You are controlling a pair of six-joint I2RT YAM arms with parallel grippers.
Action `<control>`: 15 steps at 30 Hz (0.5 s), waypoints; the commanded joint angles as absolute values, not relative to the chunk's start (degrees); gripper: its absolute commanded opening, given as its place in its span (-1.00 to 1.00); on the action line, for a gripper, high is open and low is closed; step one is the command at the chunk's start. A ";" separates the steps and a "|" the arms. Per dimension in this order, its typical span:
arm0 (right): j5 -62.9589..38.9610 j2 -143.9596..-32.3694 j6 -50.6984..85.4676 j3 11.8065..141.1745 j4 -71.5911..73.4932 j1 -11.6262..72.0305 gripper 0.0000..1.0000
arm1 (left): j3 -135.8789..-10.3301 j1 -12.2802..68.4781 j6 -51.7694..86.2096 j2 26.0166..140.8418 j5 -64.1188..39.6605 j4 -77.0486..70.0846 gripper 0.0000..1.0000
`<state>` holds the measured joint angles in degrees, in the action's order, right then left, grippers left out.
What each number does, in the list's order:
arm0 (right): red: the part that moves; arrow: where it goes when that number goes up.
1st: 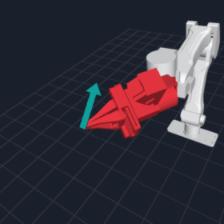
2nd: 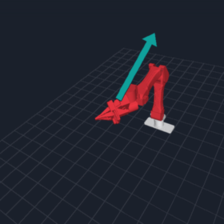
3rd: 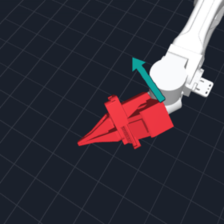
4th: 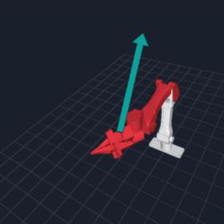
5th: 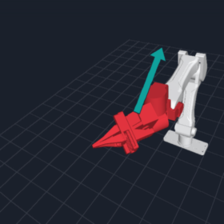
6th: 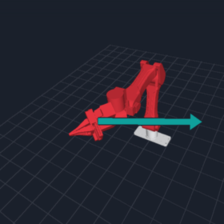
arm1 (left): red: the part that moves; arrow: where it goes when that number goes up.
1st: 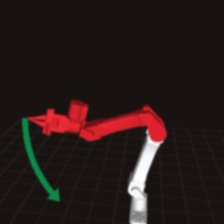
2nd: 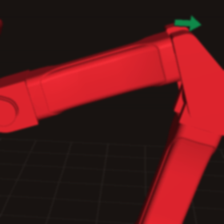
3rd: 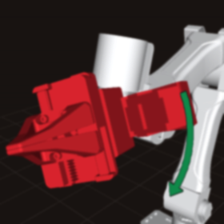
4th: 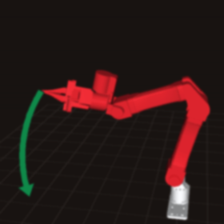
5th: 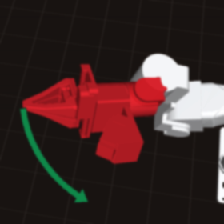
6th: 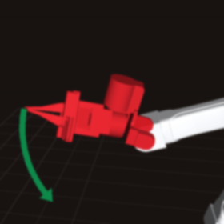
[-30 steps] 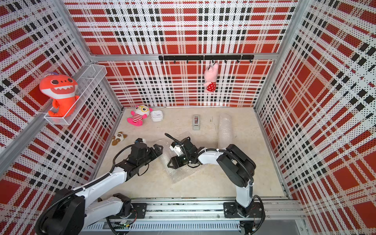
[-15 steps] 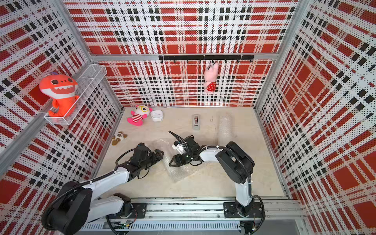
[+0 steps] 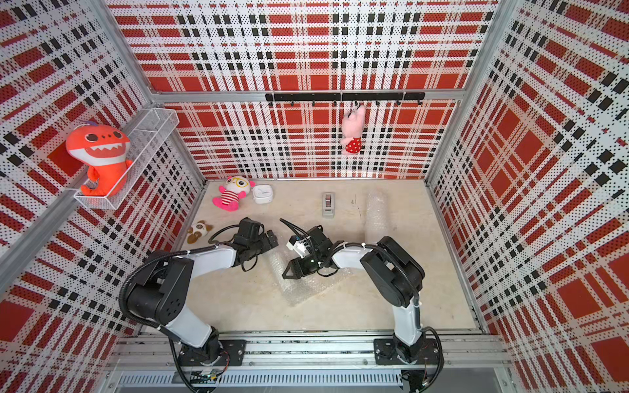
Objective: Wrap vases in bubble wrap
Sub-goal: Wrap the vase in bubble wrap.
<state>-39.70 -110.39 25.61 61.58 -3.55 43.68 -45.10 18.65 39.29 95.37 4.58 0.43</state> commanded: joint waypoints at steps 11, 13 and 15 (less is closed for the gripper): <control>-33.74 -112.34 21.32 61.94 -10.45 43.07 0.14 | -41.51 18.19 38.67 93.21 11.69 6.02 0.08; -33.93 -112.45 20.86 61.92 -10.72 42.99 0.14 | -41.31 18.13 38.66 92.32 11.91 6.43 -0.04; -34.14 -112.74 20.37 62.07 -10.92 42.98 0.14 | -41.59 17.97 38.46 91.67 12.00 6.85 0.03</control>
